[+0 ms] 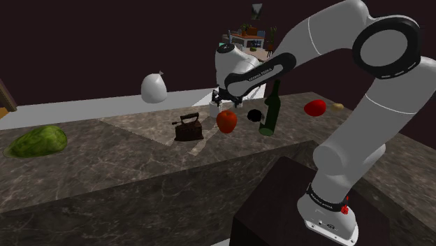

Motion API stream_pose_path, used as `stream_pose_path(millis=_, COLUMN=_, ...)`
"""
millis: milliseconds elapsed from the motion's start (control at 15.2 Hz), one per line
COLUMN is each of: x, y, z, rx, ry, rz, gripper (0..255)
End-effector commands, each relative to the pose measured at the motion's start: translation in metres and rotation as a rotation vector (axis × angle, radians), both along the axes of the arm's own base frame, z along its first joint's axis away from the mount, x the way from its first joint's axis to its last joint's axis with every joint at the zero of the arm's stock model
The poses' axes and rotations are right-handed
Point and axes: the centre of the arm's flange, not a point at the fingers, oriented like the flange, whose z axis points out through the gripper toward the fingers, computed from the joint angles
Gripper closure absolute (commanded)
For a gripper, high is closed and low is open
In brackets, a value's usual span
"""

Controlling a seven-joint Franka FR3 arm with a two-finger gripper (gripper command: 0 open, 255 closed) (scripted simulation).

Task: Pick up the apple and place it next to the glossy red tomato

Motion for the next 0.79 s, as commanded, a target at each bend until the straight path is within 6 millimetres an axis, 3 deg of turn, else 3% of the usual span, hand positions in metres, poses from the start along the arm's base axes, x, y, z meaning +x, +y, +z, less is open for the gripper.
stream_pose_path(millis=0, x=0.004, y=-0.005, z=-0.01, rx=-0.002, ry=-0.004, rz=-0.011, gripper=0)
stream_pose_path(millis=330, x=0.009, y=-0.014, z=-0.032, rx=-0.002, ry=-0.004, rz=-0.011, gripper=0)
stream_pose_path(millis=726, x=0.009, y=-0.014, z=-0.032, rx=-0.002, ry=-0.004, rz=-0.011, gripper=0)
